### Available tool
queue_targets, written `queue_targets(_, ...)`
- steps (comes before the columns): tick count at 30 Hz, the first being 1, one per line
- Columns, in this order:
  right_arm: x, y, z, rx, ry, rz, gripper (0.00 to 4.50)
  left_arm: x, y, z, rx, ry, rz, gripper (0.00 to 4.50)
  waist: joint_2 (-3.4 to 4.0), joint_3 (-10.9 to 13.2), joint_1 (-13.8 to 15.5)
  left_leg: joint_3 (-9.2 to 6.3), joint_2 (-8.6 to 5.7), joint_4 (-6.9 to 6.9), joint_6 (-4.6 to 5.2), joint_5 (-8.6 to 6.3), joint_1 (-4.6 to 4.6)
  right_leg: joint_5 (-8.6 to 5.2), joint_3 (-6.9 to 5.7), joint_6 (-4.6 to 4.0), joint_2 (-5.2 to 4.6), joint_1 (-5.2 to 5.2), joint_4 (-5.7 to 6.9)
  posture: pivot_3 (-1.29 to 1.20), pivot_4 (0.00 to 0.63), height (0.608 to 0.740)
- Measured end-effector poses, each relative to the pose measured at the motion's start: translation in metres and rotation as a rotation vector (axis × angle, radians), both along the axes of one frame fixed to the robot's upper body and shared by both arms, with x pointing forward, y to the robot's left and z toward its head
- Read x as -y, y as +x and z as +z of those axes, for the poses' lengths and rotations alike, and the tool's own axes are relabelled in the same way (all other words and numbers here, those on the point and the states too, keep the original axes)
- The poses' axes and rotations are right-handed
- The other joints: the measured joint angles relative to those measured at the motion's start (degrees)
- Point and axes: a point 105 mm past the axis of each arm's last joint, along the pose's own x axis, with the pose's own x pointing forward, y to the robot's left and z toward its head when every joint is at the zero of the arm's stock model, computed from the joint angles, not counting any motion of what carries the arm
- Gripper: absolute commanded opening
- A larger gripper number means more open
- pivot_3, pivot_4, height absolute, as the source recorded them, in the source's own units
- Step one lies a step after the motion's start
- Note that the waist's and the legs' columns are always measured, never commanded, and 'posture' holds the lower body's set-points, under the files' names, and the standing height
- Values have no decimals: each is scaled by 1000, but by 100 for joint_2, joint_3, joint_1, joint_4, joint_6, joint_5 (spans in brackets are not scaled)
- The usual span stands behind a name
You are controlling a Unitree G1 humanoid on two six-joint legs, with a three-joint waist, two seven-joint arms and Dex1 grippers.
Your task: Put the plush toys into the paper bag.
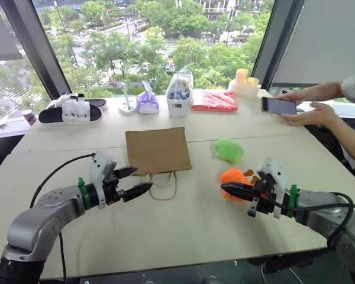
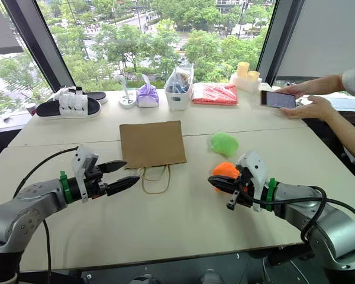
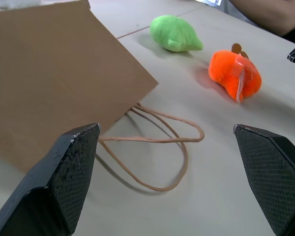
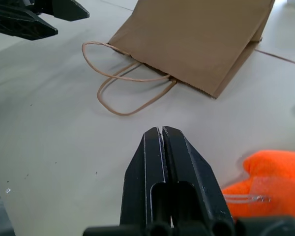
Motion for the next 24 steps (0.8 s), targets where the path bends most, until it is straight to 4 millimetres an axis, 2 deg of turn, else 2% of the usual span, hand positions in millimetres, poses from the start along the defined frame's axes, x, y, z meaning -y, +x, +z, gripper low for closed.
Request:
queue_targets(14, 1, 1, -3, -14, -1, -12, 0, 8, 0, 13, 40, -1, -44, 4465, 0, 0, -8, 0, 0, -1, 0, 0, -1, 2, 0, 4, 0, -1, 0, 0, 150, 740)
queue_targets(20, 0, 2, -3, -13, -1, -9, 0, 7, -2, 13, 50, 34, -71, 4465, 0, 0, -9, 0, 0, -1, 0, 0, -1, 1, 0, 1, 0, -1, 0, 0, 150, 740)
queue_targets(24, 1, 5, -4, -16, -4, -12, 0, 8, -3, 5, 73, 120, -130, 4465, 0, 0, -9, 1, -1, -1, 0, 0, -1, -1, 0, -2, 0, -2, 0, 0, 150, 740)
